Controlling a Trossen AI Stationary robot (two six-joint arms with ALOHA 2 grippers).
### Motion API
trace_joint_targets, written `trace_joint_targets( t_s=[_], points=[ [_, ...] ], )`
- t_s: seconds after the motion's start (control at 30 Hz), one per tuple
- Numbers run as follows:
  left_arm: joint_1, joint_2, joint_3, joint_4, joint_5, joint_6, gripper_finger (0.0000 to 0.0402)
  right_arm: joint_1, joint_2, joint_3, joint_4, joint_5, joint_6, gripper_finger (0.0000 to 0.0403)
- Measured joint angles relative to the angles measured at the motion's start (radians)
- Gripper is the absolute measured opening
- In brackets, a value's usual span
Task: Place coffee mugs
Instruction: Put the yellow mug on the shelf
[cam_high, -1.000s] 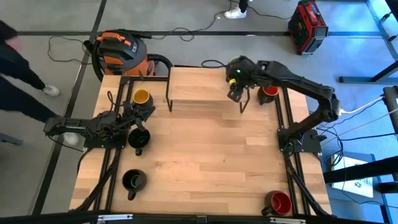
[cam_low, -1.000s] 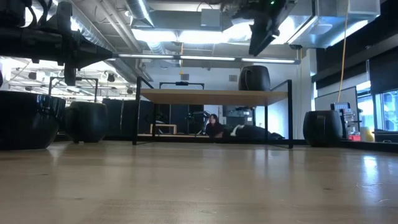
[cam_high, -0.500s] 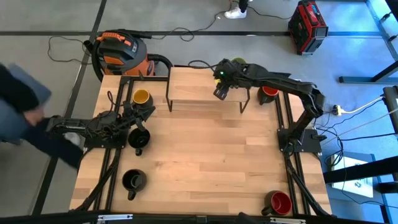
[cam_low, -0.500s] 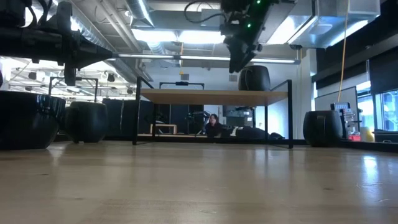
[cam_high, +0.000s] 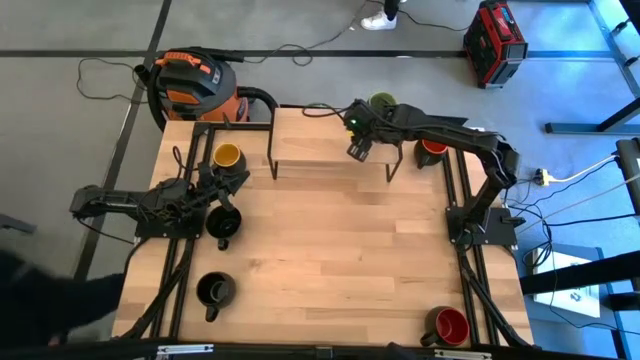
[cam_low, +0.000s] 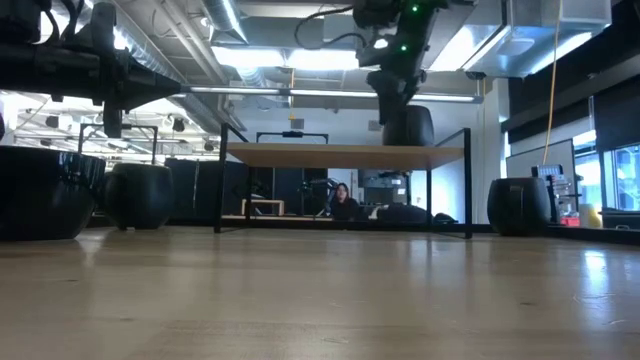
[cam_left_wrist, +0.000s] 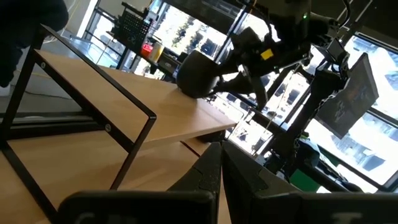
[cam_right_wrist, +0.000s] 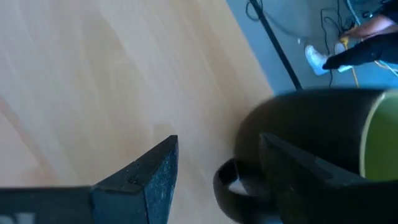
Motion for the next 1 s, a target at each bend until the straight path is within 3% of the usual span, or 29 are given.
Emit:
trace_joint_targets(
  t_s=[0.23,0.57,0.8,0.93,1.0],
  points=[
    [0.0,0.0,0.0,0.0,0.0,0.001,0.0007,0.016,0.001,-0.002,-0.111,0.018,0.028,0.0214],
    [0.0,0.0,0.0,0.0,0.0,0.002,0.0007,0.017,0.002,0.02,-0.116,0.0,0.021,0.0214],
    [0.0,0.0,0.0,0.076,-0.013,0.007,0.0007,0.134,-0.092,0.152,-0.078,-0.24,-0.021,0.0214],
    [0.001,0.0,0.0,0.118,-0.053,0.029,0.0007,0.231,-0.229,0.074,0.017,-0.396,-0.009,0.0214],
    [0.0,0.0,0.004,0.122,-0.063,0.034,0.0013,0.29,-0.302,-0.014,0.078,-0.415,0.021,0.0214]
  ],
)
